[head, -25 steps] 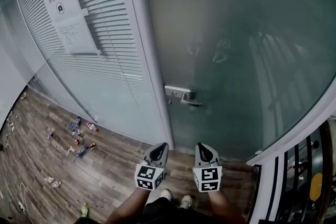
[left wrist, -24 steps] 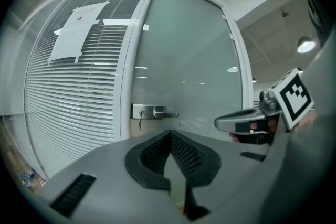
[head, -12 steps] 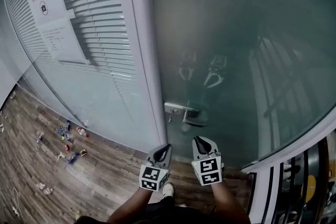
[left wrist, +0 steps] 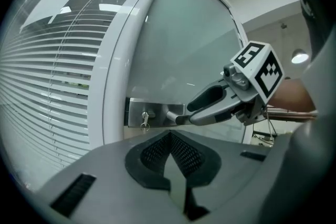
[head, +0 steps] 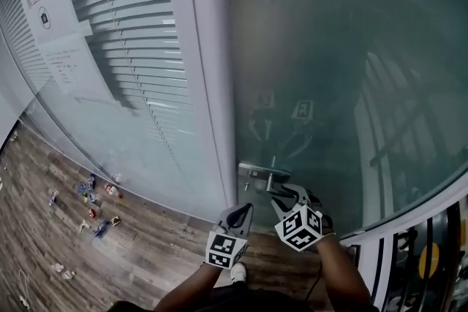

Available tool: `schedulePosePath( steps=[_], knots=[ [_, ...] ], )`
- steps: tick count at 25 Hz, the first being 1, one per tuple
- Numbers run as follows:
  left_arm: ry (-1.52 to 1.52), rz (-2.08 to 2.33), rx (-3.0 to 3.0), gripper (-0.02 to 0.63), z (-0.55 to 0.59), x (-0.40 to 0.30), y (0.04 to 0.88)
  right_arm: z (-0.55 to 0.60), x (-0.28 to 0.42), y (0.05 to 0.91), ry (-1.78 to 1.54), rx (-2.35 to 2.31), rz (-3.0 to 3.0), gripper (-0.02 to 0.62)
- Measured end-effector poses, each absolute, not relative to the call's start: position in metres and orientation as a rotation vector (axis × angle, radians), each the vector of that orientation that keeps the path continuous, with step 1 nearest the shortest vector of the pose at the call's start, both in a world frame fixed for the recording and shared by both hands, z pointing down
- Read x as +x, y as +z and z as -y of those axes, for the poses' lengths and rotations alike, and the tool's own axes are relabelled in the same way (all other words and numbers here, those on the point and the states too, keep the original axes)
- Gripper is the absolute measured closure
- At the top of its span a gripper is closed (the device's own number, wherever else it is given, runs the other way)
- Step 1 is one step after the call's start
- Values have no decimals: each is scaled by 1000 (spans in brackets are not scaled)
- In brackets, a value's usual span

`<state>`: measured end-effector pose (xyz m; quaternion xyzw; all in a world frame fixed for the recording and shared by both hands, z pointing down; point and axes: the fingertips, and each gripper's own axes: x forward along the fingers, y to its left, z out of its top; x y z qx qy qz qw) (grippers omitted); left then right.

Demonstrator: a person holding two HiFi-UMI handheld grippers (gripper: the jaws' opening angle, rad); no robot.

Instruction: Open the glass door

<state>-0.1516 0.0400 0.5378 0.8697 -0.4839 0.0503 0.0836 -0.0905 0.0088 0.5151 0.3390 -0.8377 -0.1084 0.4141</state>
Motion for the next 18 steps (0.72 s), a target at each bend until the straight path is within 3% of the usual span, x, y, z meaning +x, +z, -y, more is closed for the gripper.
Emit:
schedulePosePath(
  steps=[18],
  knots=[
    [200, 1370, 2571, 609, -16, -153, 569, 7, -104, 588, -386, 380, 1845, 437]
  ],
)
